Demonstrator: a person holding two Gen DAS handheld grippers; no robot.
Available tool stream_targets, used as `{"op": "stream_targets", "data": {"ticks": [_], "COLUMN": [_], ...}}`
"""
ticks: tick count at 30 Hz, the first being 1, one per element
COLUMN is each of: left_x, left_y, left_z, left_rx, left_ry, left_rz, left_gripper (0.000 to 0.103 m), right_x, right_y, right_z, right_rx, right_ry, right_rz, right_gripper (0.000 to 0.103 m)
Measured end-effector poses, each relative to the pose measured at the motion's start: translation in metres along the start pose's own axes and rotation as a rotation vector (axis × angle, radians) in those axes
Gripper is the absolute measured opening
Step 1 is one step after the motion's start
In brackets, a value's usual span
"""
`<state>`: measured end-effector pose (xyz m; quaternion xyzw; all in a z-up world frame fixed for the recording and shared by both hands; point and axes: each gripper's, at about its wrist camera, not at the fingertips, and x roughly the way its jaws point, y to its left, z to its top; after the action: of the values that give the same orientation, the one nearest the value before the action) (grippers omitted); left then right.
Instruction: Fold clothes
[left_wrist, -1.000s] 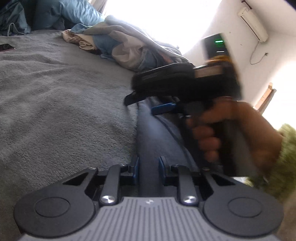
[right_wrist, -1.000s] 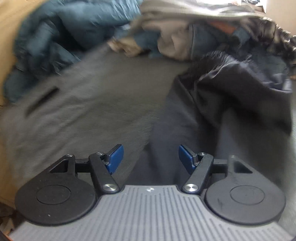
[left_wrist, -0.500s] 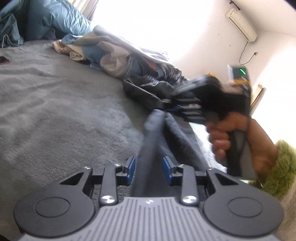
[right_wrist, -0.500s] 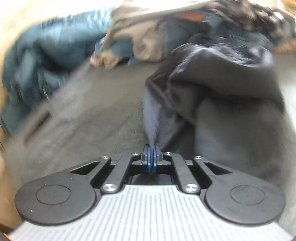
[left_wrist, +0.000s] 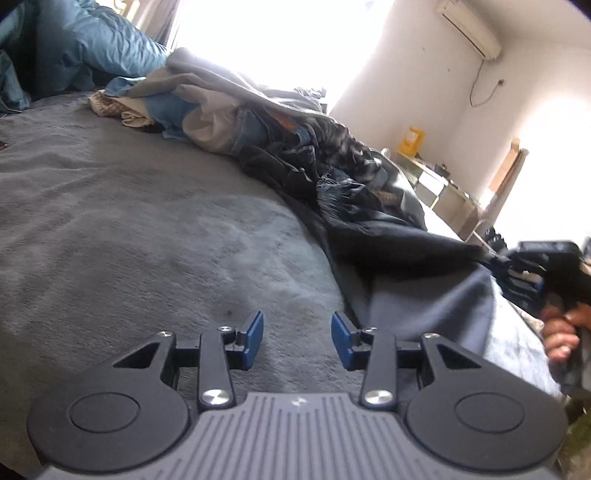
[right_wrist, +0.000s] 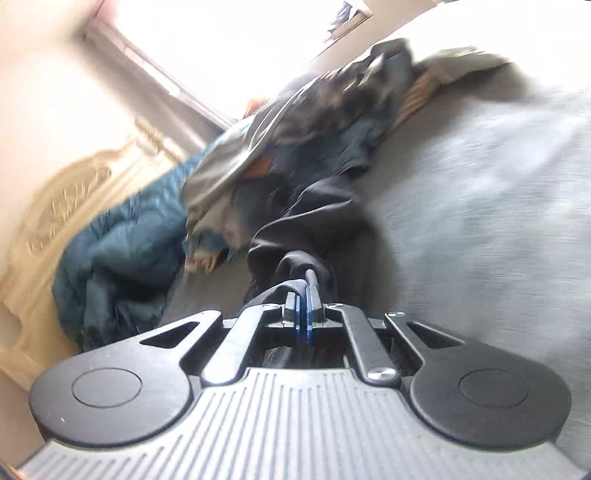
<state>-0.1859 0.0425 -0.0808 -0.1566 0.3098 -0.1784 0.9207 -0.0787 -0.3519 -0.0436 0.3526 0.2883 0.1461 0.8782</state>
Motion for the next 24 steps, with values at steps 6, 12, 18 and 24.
{"op": "stream_targets", "data": {"ticks": [6, 12, 18, 24], "left_x": [0.023, 0.045, 0.061, 0.078], "left_y": [-0.025, -0.048, -0.056, -0.050], "left_z": [-0.005, -0.011, -0.008, 0.029], "left_rx": [0.064, 0.148, 0.200, 0.242], "left_ry": [0.063, 0.106, 0.098, 0.034], "left_rz": [-0.014, -0.018, -0.003, 0.054], "left_gripper": [0.042, 0.049, 0.056, 0.061], "right_x": [-0.056, -0.082, -0.096, -0.056], "right_y": [-0.067, -0.118, -0.063, 0.027], "right_z": [-0.014, -0.030, -0.031, -0.051], "right_rx": [0.101, 0.171, -0.174, -0.714], "right_ry": [-0.079, -0.078, -0.101, -0.076], "right_rz": [-0.075, -0.167, -0.250, -0.227], "right_gripper": [0.002, 0.006, 0.027, 0.054]}}
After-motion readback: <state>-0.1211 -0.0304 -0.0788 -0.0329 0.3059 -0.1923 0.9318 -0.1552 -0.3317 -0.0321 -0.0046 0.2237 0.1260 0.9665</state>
